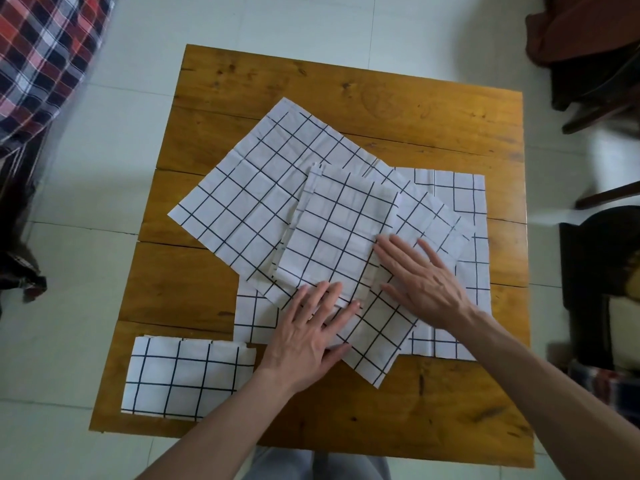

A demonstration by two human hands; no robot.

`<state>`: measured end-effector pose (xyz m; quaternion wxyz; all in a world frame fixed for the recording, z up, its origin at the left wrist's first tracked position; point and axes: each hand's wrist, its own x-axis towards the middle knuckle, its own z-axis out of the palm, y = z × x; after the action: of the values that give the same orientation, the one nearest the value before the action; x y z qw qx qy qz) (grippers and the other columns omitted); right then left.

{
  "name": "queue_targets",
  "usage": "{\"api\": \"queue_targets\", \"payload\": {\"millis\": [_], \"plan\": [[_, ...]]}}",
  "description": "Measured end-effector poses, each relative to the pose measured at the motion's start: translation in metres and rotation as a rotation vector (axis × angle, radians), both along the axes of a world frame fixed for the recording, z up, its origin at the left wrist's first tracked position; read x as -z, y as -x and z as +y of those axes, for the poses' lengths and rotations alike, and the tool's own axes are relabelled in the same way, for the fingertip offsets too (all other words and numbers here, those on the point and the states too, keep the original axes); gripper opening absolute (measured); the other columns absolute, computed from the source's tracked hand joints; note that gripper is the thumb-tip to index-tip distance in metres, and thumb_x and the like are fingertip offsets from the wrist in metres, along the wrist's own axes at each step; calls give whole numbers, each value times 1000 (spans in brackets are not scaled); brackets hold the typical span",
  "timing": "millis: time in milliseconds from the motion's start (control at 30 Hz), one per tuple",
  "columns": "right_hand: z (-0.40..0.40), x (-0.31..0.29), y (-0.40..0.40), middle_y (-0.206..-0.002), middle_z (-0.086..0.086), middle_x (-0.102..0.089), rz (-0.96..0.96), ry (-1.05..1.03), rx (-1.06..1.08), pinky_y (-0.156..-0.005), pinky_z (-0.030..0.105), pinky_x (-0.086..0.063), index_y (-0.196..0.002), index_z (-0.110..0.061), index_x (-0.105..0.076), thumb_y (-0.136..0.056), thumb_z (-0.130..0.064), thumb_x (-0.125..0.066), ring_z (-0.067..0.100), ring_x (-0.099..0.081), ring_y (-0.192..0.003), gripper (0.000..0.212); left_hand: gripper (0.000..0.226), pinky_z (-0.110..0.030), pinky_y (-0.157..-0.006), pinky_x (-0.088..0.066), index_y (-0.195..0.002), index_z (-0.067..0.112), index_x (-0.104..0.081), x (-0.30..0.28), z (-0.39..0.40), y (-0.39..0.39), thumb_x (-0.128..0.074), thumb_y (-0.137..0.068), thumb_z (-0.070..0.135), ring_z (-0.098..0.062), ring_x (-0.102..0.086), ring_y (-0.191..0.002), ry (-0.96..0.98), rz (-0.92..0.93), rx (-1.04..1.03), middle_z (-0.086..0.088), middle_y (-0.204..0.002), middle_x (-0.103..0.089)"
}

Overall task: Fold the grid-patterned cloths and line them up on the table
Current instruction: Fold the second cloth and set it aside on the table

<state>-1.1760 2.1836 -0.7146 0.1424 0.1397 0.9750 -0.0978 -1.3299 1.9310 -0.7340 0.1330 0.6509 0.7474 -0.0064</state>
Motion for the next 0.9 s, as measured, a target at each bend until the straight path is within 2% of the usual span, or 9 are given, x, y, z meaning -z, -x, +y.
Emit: {"api": "queue_targets", "payload": {"millis": [100, 267, 400, 500, 767, 833, 900], "plan": [[19, -2, 8, -176, -4, 0, -18, -24, 12, -131, 52, -8, -168, -23, -3, -110, -60, -12, 16, 3, -162, 70, 72, -57, -125, -11, -167, 33, -8, -1, 0, 1, -27, -106, 67, -32, -6, -161, 1, -31, -3, -10, -175, -8], [36, -4, 20, -175, -11, 2, -38, -48, 43, -131, 50, -2, -167, -29, 1, -108, -62, -12, 12, 7, -161, 69, 73, -59, -124, -15, -167, 35, -6, -3, -1, 6, -29, -106, 67, -31, -4, -162, 5, -37, 9, -9, -175, -5], [47, -5, 30, -174, -13, 7, -46, -19, 151, -130, 51, 5, -167, -31, 4, -107, -65, -6, 12, 14, -160, 70, 73, -58, -124, -14, -167, 34, -6, -6, -1, 7, -29, -106, 68, -30, -4, -162, -9, -34, 16, -9, -175, -5], [52, -7, 33, -173, -15, 6, -59, -19, 153, -130, 52, 5, -167, -33, 2, -106, -65, -3, 13, 13, -160, 69, 74, -59, -125, -16, -167, 34, -5, -7, -1, 6, -28, -106, 68, -31, -4, -162, -8, -30, 17, -9, -175, -4], [40, -9, 40, -172, -14, -15, 19, -23, 240, -131, 51, -4, -166, -29, -23, -109, -59, -18, 18, -13, -161, 65, 75, -61, -125, -23, -167, 34, -5, -9, -1, 5, -28, -105, 69, -32, -4, -161, -4, -28, 25, -11, -175, -3], [38, -11, 42, -170, -8, -29, 69, -30, 253, -129, 51, -13, -162, -24, -34, -109, -56, -24, 22, -26, -157, 63, 73, -61, -124, -22, -167, 33, -6, -10, 0, 5, -28, -106, 67, -32, -3, -161, 1, -33, 20, -11, -175, -4], [36, -12, 50, -159, 0, -45, 158, -33, 285, -123, 49, -28, -153, -18, -46, -110, -51, -35, 26, -42, -146, 55, 71, -62, -124, -21, -167, 33, -10, -10, 2, 4, -28, -107, 65, -32, -4, -161, 5, -52, 11, -12, -175, -6]]}}
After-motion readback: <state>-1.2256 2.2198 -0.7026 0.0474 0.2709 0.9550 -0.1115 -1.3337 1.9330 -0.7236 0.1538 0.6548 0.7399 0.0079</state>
